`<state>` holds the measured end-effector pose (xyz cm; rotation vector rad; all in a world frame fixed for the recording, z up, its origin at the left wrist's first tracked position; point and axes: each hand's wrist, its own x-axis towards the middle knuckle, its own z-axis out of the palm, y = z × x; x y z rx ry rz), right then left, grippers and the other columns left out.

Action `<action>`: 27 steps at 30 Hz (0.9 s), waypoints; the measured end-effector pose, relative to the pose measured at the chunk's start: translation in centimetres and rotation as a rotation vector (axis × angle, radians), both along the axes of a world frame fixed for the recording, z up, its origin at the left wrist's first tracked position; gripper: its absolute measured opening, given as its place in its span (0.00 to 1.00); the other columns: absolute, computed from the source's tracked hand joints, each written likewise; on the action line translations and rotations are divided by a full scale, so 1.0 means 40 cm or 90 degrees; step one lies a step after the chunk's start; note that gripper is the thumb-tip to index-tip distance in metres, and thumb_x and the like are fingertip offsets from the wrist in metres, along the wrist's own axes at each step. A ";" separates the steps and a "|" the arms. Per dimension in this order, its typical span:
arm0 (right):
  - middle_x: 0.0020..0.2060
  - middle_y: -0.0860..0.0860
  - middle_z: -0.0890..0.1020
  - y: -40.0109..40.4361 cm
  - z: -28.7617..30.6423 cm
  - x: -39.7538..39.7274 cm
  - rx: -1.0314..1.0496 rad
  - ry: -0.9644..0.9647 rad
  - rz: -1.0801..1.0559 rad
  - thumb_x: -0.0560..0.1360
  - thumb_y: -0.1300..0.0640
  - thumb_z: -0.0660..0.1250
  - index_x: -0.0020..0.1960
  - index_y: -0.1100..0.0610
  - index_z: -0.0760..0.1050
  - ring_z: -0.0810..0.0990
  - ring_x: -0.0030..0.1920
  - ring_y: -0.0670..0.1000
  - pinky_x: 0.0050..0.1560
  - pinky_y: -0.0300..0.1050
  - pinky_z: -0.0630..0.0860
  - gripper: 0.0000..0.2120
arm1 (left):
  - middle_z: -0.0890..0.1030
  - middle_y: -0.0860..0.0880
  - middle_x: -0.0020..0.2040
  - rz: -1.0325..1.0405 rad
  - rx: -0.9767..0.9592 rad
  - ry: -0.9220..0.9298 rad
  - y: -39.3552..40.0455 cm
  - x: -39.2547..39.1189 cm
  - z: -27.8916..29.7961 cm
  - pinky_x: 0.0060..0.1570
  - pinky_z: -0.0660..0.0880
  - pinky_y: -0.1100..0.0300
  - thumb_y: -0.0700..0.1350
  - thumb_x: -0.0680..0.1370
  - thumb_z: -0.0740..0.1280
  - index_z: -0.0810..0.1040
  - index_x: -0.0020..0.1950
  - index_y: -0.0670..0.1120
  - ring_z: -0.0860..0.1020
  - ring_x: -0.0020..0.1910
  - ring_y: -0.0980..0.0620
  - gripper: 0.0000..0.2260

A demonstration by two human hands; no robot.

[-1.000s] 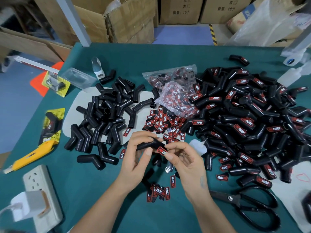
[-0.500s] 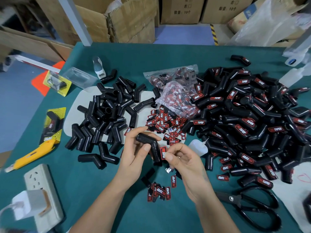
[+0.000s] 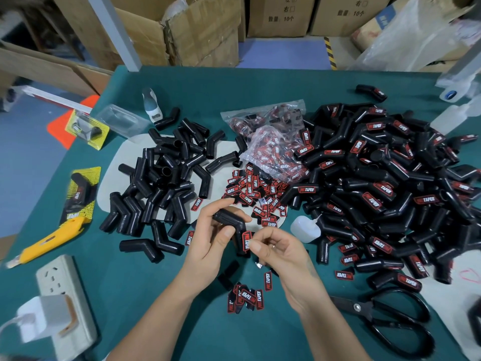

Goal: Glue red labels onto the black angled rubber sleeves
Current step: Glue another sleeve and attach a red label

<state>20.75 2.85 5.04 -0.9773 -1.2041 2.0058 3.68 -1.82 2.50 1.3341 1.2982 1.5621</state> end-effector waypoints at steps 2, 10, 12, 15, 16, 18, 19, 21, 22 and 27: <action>0.38 0.44 0.82 -0.001 -0.001 -0.001 -0.002 0.001 -0.004 0.68 0.46 0.77 0.41 0.48 0.84 0.77 0.39 0.42 0.43 0.34 0.73 0.07 | 0.83 0.48 0.59 0.000 0.000 -0.001 0.000 0.000 -0.002 0.62 0.74 0.57 0.41 0.84 0.60 0.69 0.74 0.51 0.81 0.58 0.46 0.18; 0.38 0.45 0.83 -0.002 0.000 -0.001 0.006 -0.019 -0.016 0.68 0.45 0.78 0.42 0.49 0.84 0.78 0.39 0.42 0.45 0.35 0.74 0.09 | 0.83 0.47 0.59 0.003 0.004 -0.012 -0.001 0.001 -0.002 0.62 0.75 0.57 0.45 0.86 0.62 0.69 0.74 0.51 0.80 0.58 0.45 0.16; 0.39 0.45 0.84 -0.003 0.000 -0.001 0.013 -0.027 -0.019 0.69 0.45 0.78 0.42 0.49 0.84 0.78 0.40 0.42 0.45 0.35 0.74 0.09 | 0.83 0.47 0.59 0.008 0.010 -0.010 0.000 0.002 0.000 0.62 0.75 0.57 0.50 0.87 0.63 0.69 0.74 0.51 0.81 0.58 0.45 0.16; 0.39 0.45 0.84 -0.005 -0.001 -0.003 0.017 -0.041 -0.024 0.69 0.45 0.78 0.42 0.49 0.84 0.78 0.41 0.42 0.46 0.35 0.74 0.09 | 0.83 0.48 0.59 0.008 0.018 -0.004 0.000 0.002 0.000 0.62 0.75 0.57 0.48 0.86 0.62 0.69 0.74 0.52 0.81 0.58 0.45 0.16; 0.39 0.45 0.84 -0.006 -0.001 -0.003 0.019 -0.045 -0.025 0.69 0.45 0.78 0.42 0.49 0.83 0.79 0.41 0.42 0.46 0.35 0.74 0.09 | 0.83 0.48 0.60 0.008 0.018 -0.003 -0.001 0.002 0.000 0.62 0.75 0.57 0.45 0.86 0.62 0.69 0.74 0.52 0.81 0.59 0.45 0.16; 0.39 0.44 0.84 -0.006 -0.002 -0.004 0.025 -0.050 -0.027 0.69 0.45 0.77 0.41 0.49 0.83 0.79 0.42 0.41 0.46 0.34 0.74 0.08 | 0.82 0.47 0.60 0.008 0.018 -0.003 -0.001 0.001 -0.001 0.62 0.75 0.58 0.42 0.85 0.61 0.69 0.74 0.52 0.81 0.59 0.45 0.18; 0.39 0.44 0.84 -0.006 -0.002 -0.004 0.028 -0.051 -0.028 0.69 0.45 0.77 0.41 0.48 0.83 0.79 0.42 0.41 0.46 0.34 0.74 0.08 | 0.82 0.47 0.60 0.008 0.018 -0.003 -0.001 0.001 -0.001 0.62 0.75 0.58 0.41 0.85 0.61 0.69 0.75 0.52 0.81 0.59 0.45 0.18; 0.39 0.45 0.84 -0.006 -0.003 -0.004 0.032 -0.053 -0.031 0.70 0.45 0.77 0.41 0.48 0.83 0.79 0.42 0.41 0.47 0.34 0.74 0.08 | 0.82 0.47 0.60 0.007 0.018 -0.004 -0.001 0.002 0.000 0.63 0.74 0.58 0.44 0.86 0.62 0.69 0.75 0.51 0.80 0.60 0.45 0.17; 0.39 0.45 0.84 -0.006 -0.003 -0.003 0.033 -0.054 -0.033 0.70 0.45 0.77 0.41 0.48 0.83 0.79 0.42 0.41 0.47 0.34 0.74 0.08 | 0.82 0.47 0.61 0.008 0.018 -0.004 -0.001 0.002 0.000 0.63 0.74 0.58 0.46 0.86 0.62 0.69 0.75 0.51 0.80 0.60 0.45 0.16; 0.38 0.44 0.83 -0.007 -0.004 -0.003 0.045 -0.047 -0.037 0.70 0.46 0.77 0.41 0.49 0.83 0.78 0.40 0.41 0.46 0.33 0.73 0.08 | 0.82 0.48 0.61 0.017 0.021 -0.004 0.000 0.004 -0.001 0.63 0.75 0.56 0.50 0.87 0.63 0.70 0.74 0.53 0.80 0.61 0.44 0.16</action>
